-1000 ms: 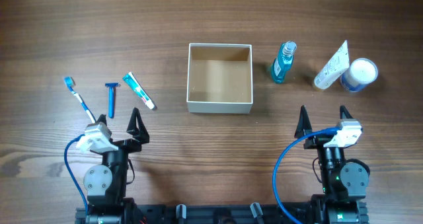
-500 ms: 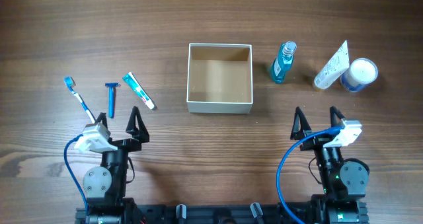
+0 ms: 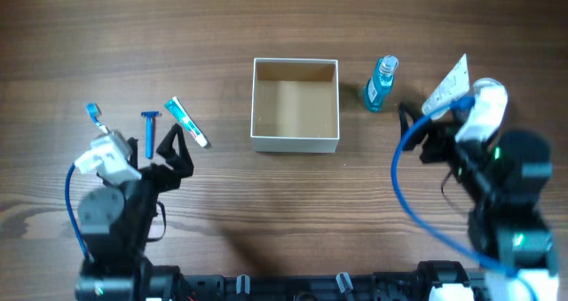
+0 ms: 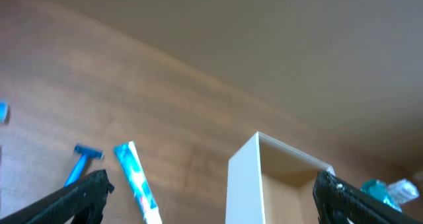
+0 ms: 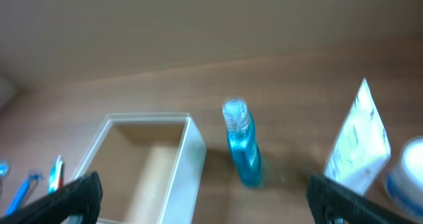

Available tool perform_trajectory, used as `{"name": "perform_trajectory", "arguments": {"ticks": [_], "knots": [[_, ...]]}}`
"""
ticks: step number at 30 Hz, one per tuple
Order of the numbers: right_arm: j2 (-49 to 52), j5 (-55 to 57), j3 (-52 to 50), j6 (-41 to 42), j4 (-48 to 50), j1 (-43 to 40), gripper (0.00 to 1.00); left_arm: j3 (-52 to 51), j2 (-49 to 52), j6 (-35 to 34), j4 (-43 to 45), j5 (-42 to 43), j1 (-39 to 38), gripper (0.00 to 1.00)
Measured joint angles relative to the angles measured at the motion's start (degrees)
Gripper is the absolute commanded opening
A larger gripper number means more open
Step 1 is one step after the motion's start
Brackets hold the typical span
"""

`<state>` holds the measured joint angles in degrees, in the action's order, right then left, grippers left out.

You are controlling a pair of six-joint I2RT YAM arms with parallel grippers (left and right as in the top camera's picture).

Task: Pack container
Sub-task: 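Reach the right gripper to the blue mouthwash bottle and grasp it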

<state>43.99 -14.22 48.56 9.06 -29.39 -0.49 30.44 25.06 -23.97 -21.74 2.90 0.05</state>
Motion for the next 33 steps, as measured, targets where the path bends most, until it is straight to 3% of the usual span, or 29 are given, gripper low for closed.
{"name": "perform_trajectory", "arguments": {"ticks": [4, 6, 13, 17, 21, 27, 33], "knots": [[13.6, -0.4, 16.2, -5.6, -17.2, 0.0, 1.0, 13.6, 14.8, 0.0, -13.5, 0.2, 0.0, 1.0], [17.7, -0.6, 20.7, -6.4, -21.0, 0.0, 1.0, 19.2, 20.2, 0.0, -17.5, 0.4, 0.0, 1.0], [22.0, -2.9, 22.6, -9.2, -20.5, 0.0, 1.0, 22.8, 24.4, 0.0, -19.6, 1.8, 0.0, 1.0], [24.1, 1.9, 28.9, -9.4, -21.5, 1.9, 1.0, 22.8, 24.5, 0.0, -19.7, 2.2, 0.0, 1.0], [31.1, 5.9, 36.0, -7.5, -21.0, 4.5, 1.0, 22.8, 25.4, 0.0, -19.6, 2.2, 0.0, 1.0], [45.5, 8.3, 36.3, -3.7, -20.3, 5.2, 1.0, 22.8, 27.3, 0.0, -19.7, 2.6, 0.0, 1.0], [50.4, 10.3, 36.3, -2.6, -16.7, 7.0, 1.0, 22.8, 27.8, 0.0, -19.6, 2.6, 0.0, 1.0]]}}
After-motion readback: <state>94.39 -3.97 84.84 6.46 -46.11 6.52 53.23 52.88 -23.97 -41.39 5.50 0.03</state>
